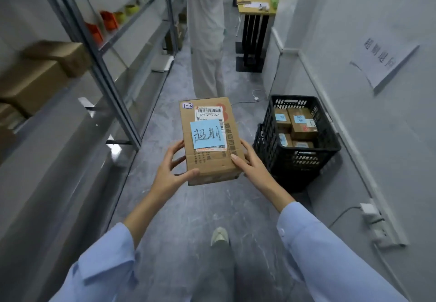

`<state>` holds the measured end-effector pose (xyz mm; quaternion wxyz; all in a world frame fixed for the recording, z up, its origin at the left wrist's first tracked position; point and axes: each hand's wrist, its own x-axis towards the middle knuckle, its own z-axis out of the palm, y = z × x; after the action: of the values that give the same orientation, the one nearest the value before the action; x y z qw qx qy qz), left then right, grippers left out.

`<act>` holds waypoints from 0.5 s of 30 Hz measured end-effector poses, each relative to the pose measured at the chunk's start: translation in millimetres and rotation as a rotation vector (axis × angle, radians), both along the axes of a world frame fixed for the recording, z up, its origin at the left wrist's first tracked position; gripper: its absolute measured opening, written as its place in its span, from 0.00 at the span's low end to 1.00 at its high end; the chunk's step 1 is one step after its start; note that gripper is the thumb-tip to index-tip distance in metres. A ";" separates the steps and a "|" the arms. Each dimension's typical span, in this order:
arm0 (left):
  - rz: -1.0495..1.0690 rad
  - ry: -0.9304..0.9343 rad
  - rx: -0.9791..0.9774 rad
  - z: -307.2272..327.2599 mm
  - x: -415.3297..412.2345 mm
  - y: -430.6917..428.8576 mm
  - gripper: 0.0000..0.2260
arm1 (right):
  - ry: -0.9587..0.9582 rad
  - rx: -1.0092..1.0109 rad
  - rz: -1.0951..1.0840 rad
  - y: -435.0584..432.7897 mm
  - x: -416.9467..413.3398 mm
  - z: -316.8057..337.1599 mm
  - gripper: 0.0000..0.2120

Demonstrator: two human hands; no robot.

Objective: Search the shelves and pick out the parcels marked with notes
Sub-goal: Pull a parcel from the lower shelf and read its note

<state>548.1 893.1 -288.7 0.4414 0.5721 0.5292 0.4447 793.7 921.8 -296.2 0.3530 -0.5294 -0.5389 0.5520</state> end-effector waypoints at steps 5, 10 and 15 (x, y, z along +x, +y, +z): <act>-0.137 -0.047 -0.048 -15.1 61.2 93.2 0.39 | 0.024 -0.066 -0.135 54.9 60.8 -9.3 0.29; -0.243 -0.094 -0.090 -18.1 120.3 182.3 0.39 | 0.057 -0.092 -0.309 125.8 111.7 -15.8 0.29; -0.321 -0.073 -0.123 -25.6 166.9 262.7 0.37 | 0.066 -0.131 -0.415 191.0 152.6 -25.6 0.31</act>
<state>714.9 1155.8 -314.3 0.5599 0.6046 0.4408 0.3559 946.3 1112.8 -321.9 0.4415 -0.6324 -0.3696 0.5183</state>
